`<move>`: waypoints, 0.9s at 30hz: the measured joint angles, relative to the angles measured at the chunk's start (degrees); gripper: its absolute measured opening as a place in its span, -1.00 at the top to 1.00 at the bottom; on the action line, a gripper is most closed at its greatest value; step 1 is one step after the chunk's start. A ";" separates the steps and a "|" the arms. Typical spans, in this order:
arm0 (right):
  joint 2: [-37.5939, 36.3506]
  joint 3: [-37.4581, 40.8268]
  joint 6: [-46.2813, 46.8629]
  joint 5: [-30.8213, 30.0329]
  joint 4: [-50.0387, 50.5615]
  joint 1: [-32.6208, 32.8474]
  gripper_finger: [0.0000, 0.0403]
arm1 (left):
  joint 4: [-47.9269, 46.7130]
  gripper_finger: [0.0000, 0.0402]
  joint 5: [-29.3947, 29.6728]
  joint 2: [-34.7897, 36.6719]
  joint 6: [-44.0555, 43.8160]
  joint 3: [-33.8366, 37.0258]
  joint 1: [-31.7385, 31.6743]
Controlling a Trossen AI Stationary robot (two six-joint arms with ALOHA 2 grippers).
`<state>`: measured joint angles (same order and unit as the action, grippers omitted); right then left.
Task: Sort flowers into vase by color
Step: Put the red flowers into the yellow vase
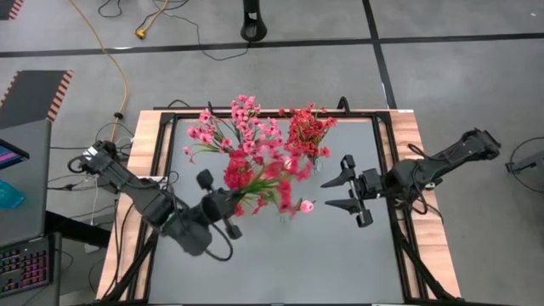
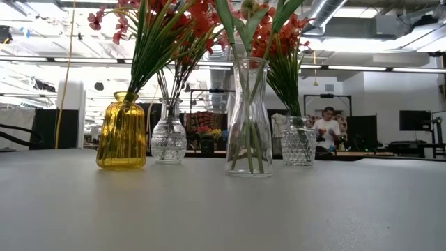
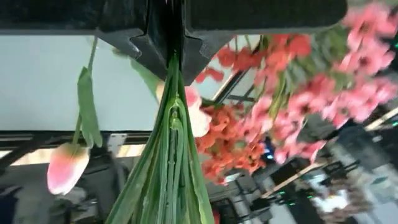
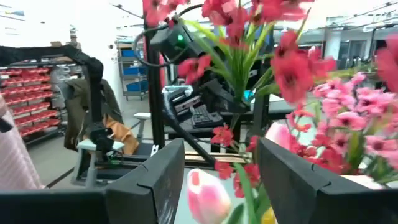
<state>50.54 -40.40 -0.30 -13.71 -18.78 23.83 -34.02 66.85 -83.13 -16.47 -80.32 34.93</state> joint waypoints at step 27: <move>-5.65 0.02 -0.13 0.22 5.22 -1.63 0.00 | 68.13 1.00 -33.43 37.48 28.73 51.63 -11.54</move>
<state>44.89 -40.38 -0.43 -13.49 -13.56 22.20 34.11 33.42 -45.64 12.26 -28.68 23.40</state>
